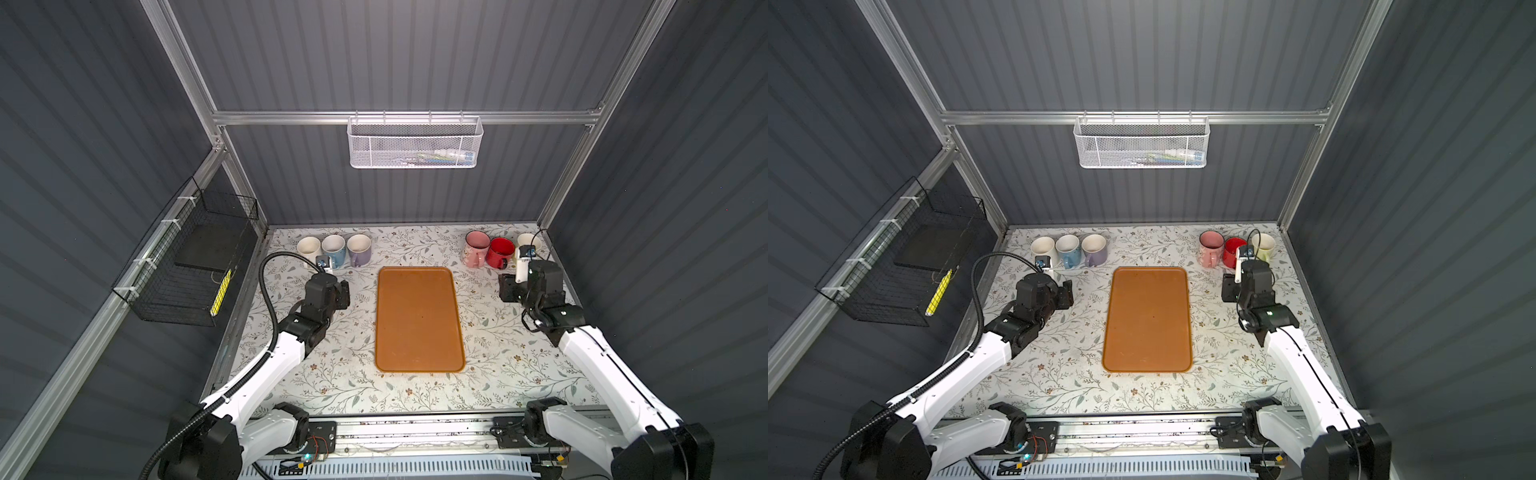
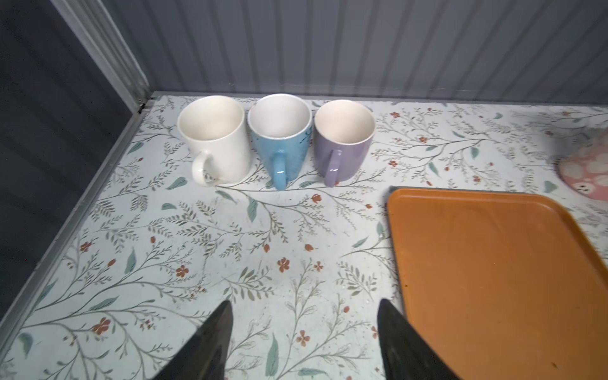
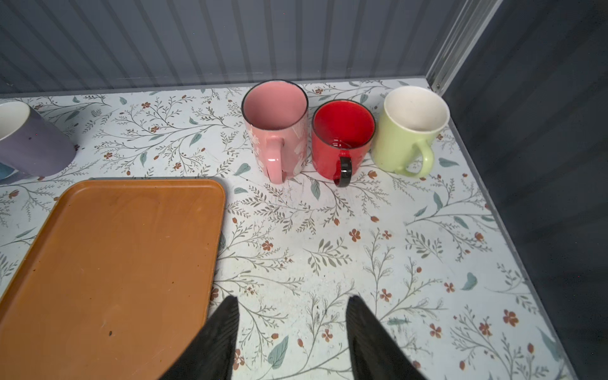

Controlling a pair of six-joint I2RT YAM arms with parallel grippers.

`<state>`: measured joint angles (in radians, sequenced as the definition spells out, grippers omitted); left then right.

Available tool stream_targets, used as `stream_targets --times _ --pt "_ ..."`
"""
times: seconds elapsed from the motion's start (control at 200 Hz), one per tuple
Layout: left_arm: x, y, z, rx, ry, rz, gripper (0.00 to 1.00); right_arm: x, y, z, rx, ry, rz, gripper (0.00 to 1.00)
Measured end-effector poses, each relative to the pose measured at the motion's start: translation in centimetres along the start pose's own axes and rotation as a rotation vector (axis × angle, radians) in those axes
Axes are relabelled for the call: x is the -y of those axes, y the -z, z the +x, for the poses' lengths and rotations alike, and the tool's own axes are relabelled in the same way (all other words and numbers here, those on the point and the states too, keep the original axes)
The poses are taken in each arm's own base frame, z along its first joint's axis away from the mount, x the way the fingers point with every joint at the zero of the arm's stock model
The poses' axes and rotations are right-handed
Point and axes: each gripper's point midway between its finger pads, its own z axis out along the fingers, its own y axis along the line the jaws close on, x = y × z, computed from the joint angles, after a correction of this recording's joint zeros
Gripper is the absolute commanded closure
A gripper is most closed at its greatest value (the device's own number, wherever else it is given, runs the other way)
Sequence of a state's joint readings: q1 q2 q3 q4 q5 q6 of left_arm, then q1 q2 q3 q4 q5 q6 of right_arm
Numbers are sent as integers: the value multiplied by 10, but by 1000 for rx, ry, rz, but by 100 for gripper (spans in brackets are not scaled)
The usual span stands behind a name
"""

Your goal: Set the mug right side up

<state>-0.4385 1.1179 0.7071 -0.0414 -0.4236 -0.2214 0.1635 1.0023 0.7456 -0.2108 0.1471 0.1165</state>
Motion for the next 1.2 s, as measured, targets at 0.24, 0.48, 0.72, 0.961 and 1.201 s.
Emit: stream_targets --times 0.24,0.48,0.72,0.961,1.201 --pt "-32 -5 19 63 -13 -163 27 28 -7 35 52 -33 139 22" --pt "-60 -10 57 80 -51 -263 27 49 -24 59 85 -47 265 1" --pt "-89 -21 71 129 -21 -345 0 57 -35 72 144 -38 306 1" --pt "-117 -45 92 103 30 -413 0 61 -49 64 204 -33 326 1" --pt "-126 -59 79 139 71 -374 0 65 -59 49 282 -19 322 1"
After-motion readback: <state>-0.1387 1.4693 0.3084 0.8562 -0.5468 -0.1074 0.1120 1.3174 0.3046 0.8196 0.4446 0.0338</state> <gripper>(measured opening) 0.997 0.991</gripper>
